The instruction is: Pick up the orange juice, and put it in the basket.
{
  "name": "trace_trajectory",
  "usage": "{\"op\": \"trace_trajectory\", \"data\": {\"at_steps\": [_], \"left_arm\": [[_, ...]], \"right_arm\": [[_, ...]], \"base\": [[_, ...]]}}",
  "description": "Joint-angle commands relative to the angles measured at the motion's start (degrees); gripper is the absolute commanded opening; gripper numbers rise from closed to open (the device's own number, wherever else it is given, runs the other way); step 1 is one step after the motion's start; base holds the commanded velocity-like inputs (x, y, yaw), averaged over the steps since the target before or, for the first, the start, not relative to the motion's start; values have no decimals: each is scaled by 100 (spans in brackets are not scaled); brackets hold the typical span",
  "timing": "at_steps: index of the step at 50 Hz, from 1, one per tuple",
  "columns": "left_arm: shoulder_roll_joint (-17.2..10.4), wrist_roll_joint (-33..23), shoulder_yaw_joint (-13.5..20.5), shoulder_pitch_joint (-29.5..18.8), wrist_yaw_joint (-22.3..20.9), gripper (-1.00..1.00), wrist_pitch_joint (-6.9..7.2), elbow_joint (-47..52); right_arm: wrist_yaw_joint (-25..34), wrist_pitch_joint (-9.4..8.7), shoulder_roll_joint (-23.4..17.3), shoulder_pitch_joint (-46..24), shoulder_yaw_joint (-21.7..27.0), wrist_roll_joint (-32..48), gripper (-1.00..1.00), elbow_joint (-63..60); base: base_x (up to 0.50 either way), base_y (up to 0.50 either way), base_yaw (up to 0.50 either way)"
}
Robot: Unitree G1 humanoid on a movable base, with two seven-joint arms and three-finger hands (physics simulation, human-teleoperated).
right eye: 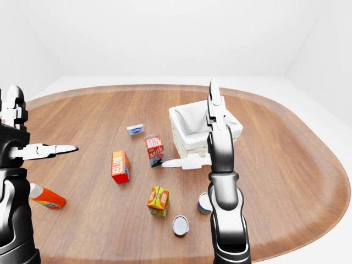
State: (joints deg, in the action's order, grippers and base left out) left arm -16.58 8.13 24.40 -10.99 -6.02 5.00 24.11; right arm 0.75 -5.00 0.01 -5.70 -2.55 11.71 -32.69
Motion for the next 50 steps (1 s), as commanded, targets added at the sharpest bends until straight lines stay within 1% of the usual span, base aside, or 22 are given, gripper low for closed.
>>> {"op": "trace_trajectory", "data": {"at_steps": [1, 10, 14, 19, 21, 23, 29, 32, 35, 42, 50], "left_arm": [[2, 4, 18, 24, -5, 100, 0, 59], [4, 1, 19, 23, -11, 100, 0, 58], [4, -1, 19, 23, -12, 100, 0, 59], [5, -1, 19, 23, -11, 100, 0, 58], [6, -1, 20, 23, -10, 100, 0, 58], [5, -1, 20, 23, -10, 100, 0, 59], [4, -2, 19, 23, -12, 100, 0, 58], [5, -1, 20, 23, -10, 100, 0, 58], [5, -2, 19, 23, -12, 100, 0, 58], [4, 0, 19, 23, -12, 100, 0, 59], [5, -2, 19, 23, -11, 100, 0, 59]], "right_arm": [[7, 0, 3, 19, -27, 27, 100, -17], [30, 0, 16, 36, -27, -33, 100, -43], [-27, 0, 8, -42, 11, 16, 100, -64], [38, 0, -30, -120, -61, 258, 100, -155], [71, 0, -66, -176, -104, 532, 100, -122], [171, 0, -51, -203, -148, 603, 100, -158], [571, 0, -50, -263, -378, 1294, 100, -230], [638, 0, 3, -268, -399, 1456, 100, -197], [794, 0, 21, -227, -591, 1789, 100, -138], [1044, 0, 154, -158, -825, 2293, 100, -134], [1384, 0, 211, 2, -1083, 2820, 100, -150]], "base": [[50, -10, 0], [50, -10, 0], [4, 0, 0], [0, 0, 0], [0, 0, 0], [0, 0, 0], [0, 0, 0], [0, 0, 0], [0, 0, 0], [0, 0, 0], [0, 0, 0]]}}
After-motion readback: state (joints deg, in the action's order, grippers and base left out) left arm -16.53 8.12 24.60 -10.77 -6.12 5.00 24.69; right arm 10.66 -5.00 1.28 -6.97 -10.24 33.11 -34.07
